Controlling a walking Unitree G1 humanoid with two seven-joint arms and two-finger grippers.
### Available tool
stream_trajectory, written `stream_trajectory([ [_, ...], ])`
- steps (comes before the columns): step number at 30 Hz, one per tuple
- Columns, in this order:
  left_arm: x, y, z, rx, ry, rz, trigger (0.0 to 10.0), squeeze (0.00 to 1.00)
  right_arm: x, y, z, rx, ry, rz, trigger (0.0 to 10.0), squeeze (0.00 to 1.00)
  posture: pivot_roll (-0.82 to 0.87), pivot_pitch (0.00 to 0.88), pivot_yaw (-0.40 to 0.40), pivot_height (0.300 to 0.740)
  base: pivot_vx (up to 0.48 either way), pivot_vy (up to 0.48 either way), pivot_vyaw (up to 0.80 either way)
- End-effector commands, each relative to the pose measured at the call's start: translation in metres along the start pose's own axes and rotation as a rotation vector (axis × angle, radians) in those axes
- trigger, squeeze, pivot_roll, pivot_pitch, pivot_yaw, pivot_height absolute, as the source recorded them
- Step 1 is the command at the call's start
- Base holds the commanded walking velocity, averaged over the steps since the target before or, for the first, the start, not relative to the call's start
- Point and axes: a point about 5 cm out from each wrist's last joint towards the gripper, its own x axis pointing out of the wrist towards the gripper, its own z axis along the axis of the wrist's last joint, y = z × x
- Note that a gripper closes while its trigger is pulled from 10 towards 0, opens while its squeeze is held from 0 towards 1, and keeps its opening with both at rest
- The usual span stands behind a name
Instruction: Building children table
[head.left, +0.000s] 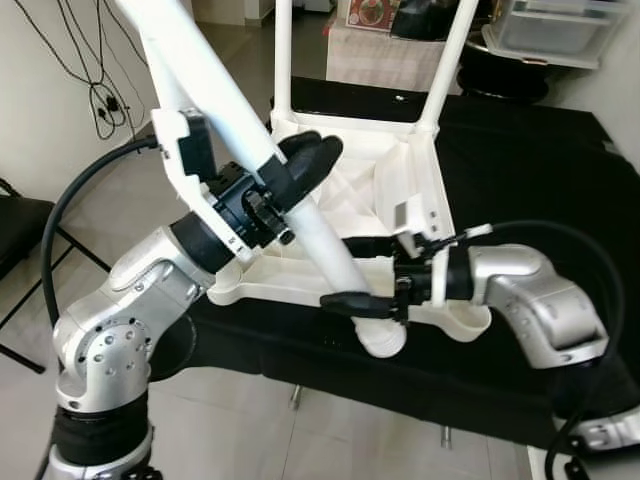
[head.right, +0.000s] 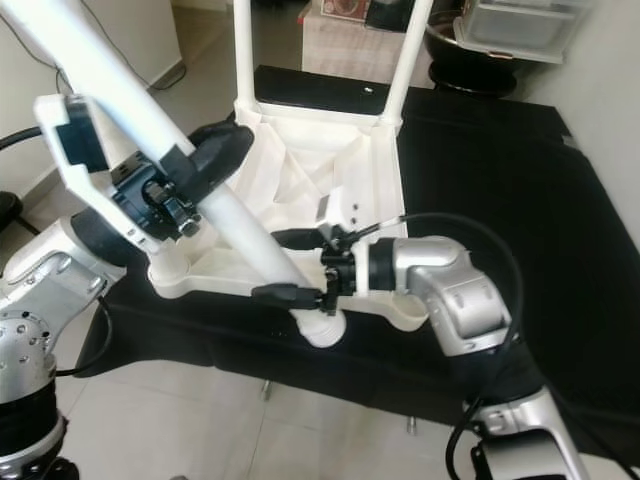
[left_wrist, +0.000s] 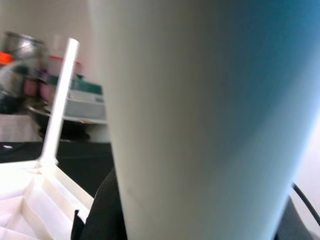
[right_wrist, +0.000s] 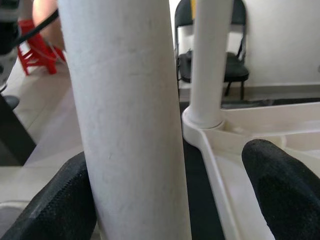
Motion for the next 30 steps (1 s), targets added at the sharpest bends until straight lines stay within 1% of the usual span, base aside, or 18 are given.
stream_trajectory([
  [1, 0.003, -0.010, -0.004, -0.025, 0.049, -0.116, 0.0, 0.00, -0.002, -0.004, -0.003, 0.019, 0.051, -0.059, 10.0, 0.00, -0.01, 0.084, -0.034, 0.740, 0.000, 0.000, 0.00],
  [2, 0.003, -0.011, -0.004, -0.014, 0.071, -0.143, 0.0, 0.00, -0.001, -0.003, -0.006, 0.038, 0.083, -0.061, 10.0, 0.00, -0.01, 0.083, -0.034, 0.740, 0.000, 0.000, 0.00],
  [3, 0.003, -0.011, -0.004, -0.014, 0.071, -0.143, 0.0, 0.00, -0.001, -0.003, -0.006, 0.038, 0.083, -0.061, 10.0, 0.00, -0.01, 0.083, -0.034, 0.740, 0.000, 0.000, 0.00],
  [4, 0.006, -0.011, -0.003, 0.005, 0.086, -0.169, 0.0, 0.00, 0.000, -0.003, -0.009, 0.081, 0.115, -0.076, 10.0, 0.00, -0.01, 0.083, -0.033, 0.740, 0.000, 0.000, 0.00],
  [5, 0.006, -0.011, -0.003, 0.005, 0.086, -0.169, 0.0, 0.00, 0.000, -0.003, -0.009, 0.081, 0.115, -0.076, 10.0, 0.00, -0.01, 0.083, -0.033, 0.740, 0.000, 0.000, 0.00],
  [7, 0.012, -0.011, -0.002, 0.031, 0.099, -0.201, 0.0, 0.00, 0.005, -0.001, -0.013, 0.141, 0.136, -0.096, 10.0, 0.00, -0.02, 0.082, -0.032, 0.740, 0.000, 0.000, 0.00],
  [15, 0.021, -0.008, 0.002, 0.056, 0.091, -0.219, 0.0, 0.00, 0.020, 0.007, -0.014, 0.180, 0.113, -0.106, 10.0, 0.00, -0.02, 0.082, -0.023, 0.740, 0.000, 0.000, 0.00],
  [17, 0.024, -0.005, 0.005, 0.067, 0.078, -0.219, 0.0, 0.00, 0.032, 0.013, -0.015, 0.190, 0.078, -0.115, 10.0, 0.00, -0.02, 0.083, -0.021, 0.740, 0.000, 0.000, 0.00],
  [20, 0.025, -0.005, 0.006, 0.069, 0.074, -0.219, 0.0, 0.00, 0.036, 0.015, -0.014, 0.188, 0.062, -0.118, 10.0, 0.00, -0.02, 0.083, -0.021, 0.740, 0.000, 0.000, 0.00],
  [21, 0.026, -0.004, 0.006, 0.069, 0.072, -0.223, 0.0, 0.00, 0.041, 0.016, -0.010, 0.177, -0.001, -0.121, 10.0, 0.00, -0.02, 0.083, -0.019, 0.740, 0.000, 0.000, 0.00],
  [22, 0.026, -0.004, 0.006, 0.069, 0.072, -0.223, 0.0, 0.00, 0.041, 0.016, -0.010, 0.177, -0.001, -0.121, 10.0, 0.00, -0.02, 0.083, -0.019, 0.740, 0.000, 0.000, 0.00],
  [23, 0.026, -0.004, 0.007, 0.069, 0.068, -0.225, 0.0, 0.00, 0.046, 0.018, -0.002, 0.158, -0.084, -0.122, 10.0, 0.00, -0.02, 0.082, -0.018, 0.740, 0.000, 0.000, 0.00],
  [24, 0.026, -0.004, 0.007, 0.069, 0.068, -0.225, 0.0, 0.00, 0.046, 0.018, -0.002, 0.158, -0.084, -0.122, 10.0, 0.00, -0.02, 0.082, -0.018, 0.740, 0.000, 0.000, 0.00],
  [25, 0.026, -0.003, 0.008, 0.070, 0.065, -0.225, 0.0, 0.00, 0.050, 0.019, 0.003, 0.142, -0.144, -0.127, 10.0, 0.00, -0.02, 0.082, -0.016, 0.740, 0.000, 0.000, 0.00],
  [26, 0.026, -0.003, 0.008, 0.070, 0.065, -0.225, 0.0, 0.00, 0.050, 0.019, 0.003, 0.142, -0.144, -0.127, 10.0, 0.00, -0.02, 0.082, -0.016, 0.740, 0.000, 0.000, 0.00],
  [28, 0.027, -0.003, 0.008, 0.073, 0.062, -0.228, 0.0, 0.00, 0.052, 0.020, 0.008, 0.119, -0.183, -0.127, 10.0, 0.00, -0.02, 0.081, -0.015, 0.740, 0.000, 0.000, 0.00],
  [29, 0.028, -0.002, 0.010, 0.076, 0.057, -0.230, 0.0, 0.00, 0.054, 0.023, 0.011, 0.100, -0.206, -0.114, 3.2, 0.00, -0.01, 0.081, -0.014, 0.740, 0.000, 0.000, 0.00],
  [30, 0.029, -0.001, 0.011, 0.080, 0.054, -0.233, 0.0, 0.00, 0.055, 0.027, 0.013, 0.092, -0.216, -0.096, 0.0, 0.00, -0.01, 0.080, -0.013, 0.740, 0.000, 0.000, 0.00],
])
